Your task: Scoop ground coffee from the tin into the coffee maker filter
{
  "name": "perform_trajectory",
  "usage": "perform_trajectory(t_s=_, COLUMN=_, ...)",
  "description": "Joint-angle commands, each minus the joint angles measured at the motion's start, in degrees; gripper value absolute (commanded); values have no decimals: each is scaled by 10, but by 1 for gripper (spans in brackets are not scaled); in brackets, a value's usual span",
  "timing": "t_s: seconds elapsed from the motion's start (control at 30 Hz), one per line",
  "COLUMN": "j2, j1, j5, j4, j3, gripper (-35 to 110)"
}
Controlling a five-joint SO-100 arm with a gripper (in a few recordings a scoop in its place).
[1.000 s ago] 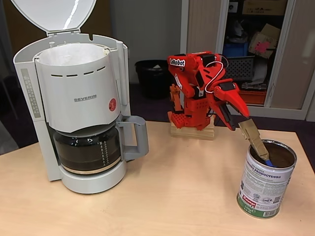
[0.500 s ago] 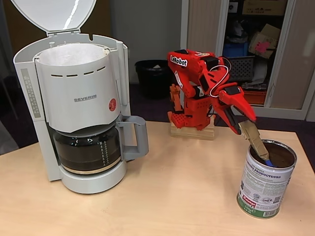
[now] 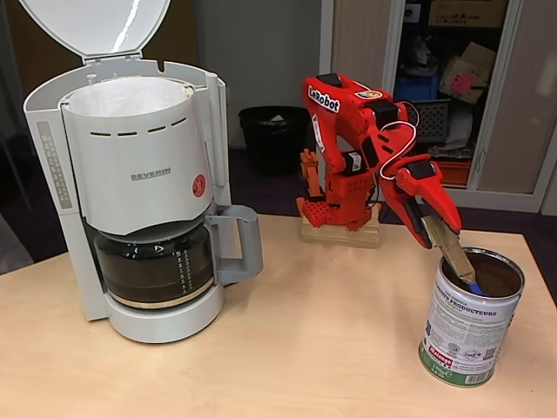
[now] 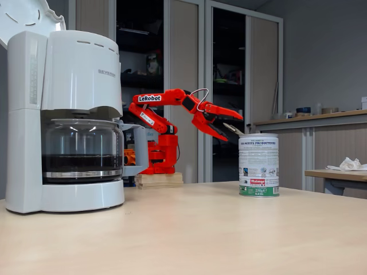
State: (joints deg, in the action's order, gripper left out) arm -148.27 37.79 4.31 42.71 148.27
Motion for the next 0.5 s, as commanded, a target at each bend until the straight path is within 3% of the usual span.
perform_trajectory(t_s=0.0, j2=16, j1=12, j5=6, j4=-6, j3=-36, gripper=31)
perform_trajectory(t_s=0.47, j2=105, j1=24, j5=4, j4=-33, j3=-88, gripper=28)
